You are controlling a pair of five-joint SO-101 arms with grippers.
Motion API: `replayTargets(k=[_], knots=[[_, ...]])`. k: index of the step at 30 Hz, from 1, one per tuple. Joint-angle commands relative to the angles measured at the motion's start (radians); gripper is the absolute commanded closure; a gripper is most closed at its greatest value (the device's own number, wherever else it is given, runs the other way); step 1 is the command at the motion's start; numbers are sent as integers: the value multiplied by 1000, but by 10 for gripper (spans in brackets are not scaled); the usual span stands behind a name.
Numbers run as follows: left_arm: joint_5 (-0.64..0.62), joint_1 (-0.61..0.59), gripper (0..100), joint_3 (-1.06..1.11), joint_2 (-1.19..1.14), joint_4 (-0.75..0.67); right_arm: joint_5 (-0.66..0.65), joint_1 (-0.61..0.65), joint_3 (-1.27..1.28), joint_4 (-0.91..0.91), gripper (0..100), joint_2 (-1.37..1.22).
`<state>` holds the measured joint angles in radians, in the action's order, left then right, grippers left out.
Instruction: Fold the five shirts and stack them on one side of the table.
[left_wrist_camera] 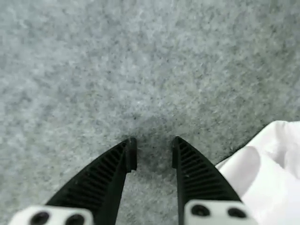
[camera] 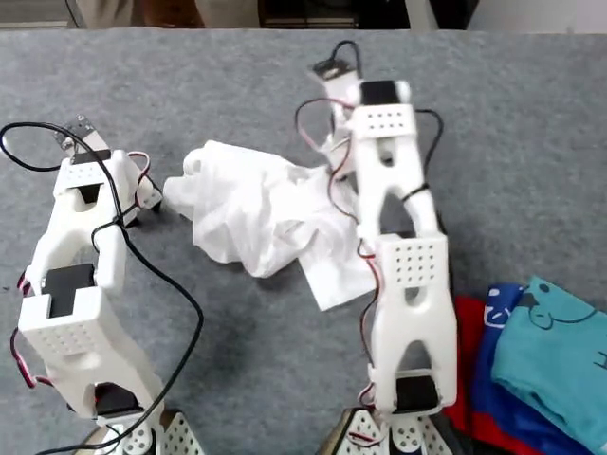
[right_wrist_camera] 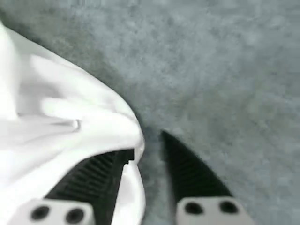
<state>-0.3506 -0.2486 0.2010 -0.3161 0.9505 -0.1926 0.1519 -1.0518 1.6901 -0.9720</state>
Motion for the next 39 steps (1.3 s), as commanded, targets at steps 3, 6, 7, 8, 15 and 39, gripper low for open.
replayTargets(k=[3,6,7,8,15,39], knots=[[-5,-14,860,-44,8,6,-8,-70,-229,97,748,38],[-5,-14,860,-44,8,6,-8,-59,-234,97,750,81],[-5,-14,860,-44,8,6,-8,-44,-208,97,750,108],[-5,-14,860,-44,8,6,-8,-27,-174,97,754,140],[-5,-17,860,-46,8,6,-58,147,300,97,896,453],[-106,-101,861,-55,8,-9,-325,283,986,-269,886,700]])
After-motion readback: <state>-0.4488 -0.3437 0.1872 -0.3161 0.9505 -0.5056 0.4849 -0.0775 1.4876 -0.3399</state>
